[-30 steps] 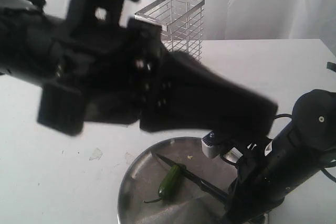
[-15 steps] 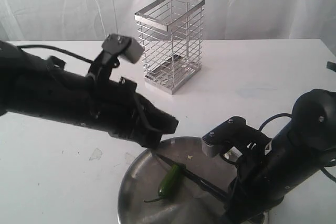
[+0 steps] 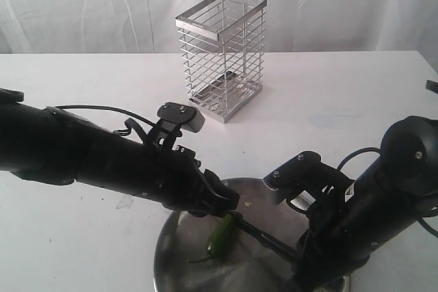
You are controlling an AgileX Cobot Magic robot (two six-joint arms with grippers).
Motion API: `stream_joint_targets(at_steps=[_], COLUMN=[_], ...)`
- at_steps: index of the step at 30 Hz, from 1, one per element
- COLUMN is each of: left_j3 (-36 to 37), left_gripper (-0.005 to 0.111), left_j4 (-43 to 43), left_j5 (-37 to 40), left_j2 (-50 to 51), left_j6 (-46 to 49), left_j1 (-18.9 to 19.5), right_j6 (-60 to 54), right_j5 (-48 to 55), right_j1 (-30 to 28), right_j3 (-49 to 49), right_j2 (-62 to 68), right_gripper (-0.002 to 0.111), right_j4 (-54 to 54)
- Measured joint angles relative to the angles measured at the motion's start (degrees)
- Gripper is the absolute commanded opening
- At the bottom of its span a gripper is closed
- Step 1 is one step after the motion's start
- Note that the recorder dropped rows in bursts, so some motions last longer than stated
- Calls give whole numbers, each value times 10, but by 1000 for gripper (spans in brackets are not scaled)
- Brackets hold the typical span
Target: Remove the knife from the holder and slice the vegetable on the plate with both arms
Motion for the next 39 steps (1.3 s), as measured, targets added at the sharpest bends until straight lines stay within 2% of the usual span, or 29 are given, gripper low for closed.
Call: stream_joint_targets(at_steps=[4, 17, 31, 39], left_j3=[-16, -33, -34, -52], left_gripper=[44, 44, 44, 44], left_j4=[-41, -55, -55, -75], left_j5=[-5, -47, -64, -50], left_j2=[25, 60, 62, 122], left_j6=[41, 83, 95, 104], left_j1=[-10, -49, -52, -51], right_j6=[0, 0, 0, 2], right_j5=[0, -1, -1, 27], right_j1=[0, 0, 0, 0], right_j3=[0, 0, 0, -8], right_j2=[0, 0, 0, 33], right_gripper=[0, 0, 0, 0], right_j4=[0, 0, 0, -12])
